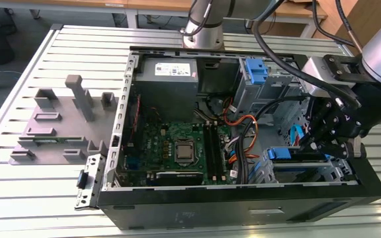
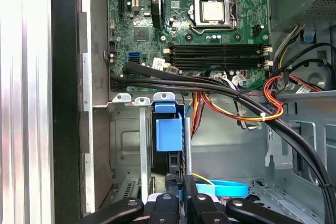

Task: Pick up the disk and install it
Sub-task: 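Insert the first disk wire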

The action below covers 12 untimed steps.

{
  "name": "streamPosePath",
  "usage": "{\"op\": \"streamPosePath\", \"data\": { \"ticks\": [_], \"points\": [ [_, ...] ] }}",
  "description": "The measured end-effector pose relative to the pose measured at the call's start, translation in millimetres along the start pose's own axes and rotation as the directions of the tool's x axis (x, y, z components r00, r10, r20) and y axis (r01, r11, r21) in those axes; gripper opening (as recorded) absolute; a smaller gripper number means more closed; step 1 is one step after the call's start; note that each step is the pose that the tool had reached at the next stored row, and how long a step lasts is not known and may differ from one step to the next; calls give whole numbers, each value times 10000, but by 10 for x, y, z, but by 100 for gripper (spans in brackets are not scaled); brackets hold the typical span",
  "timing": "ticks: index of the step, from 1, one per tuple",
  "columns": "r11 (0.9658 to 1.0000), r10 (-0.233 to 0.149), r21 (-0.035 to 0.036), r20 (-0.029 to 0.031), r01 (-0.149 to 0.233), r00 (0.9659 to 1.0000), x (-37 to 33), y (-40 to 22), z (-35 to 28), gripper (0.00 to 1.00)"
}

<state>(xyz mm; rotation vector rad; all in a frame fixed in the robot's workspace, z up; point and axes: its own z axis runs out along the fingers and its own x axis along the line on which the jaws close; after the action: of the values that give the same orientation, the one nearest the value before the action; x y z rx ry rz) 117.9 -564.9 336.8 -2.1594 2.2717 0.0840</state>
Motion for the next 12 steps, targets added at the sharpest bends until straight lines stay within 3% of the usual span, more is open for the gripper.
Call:
{"op": "streamPosePath", "data": {
  "ticks": [12],
  "points": [
    [10000,0,0,-4,0,10000,1,-1,14,16]
  ]
}}
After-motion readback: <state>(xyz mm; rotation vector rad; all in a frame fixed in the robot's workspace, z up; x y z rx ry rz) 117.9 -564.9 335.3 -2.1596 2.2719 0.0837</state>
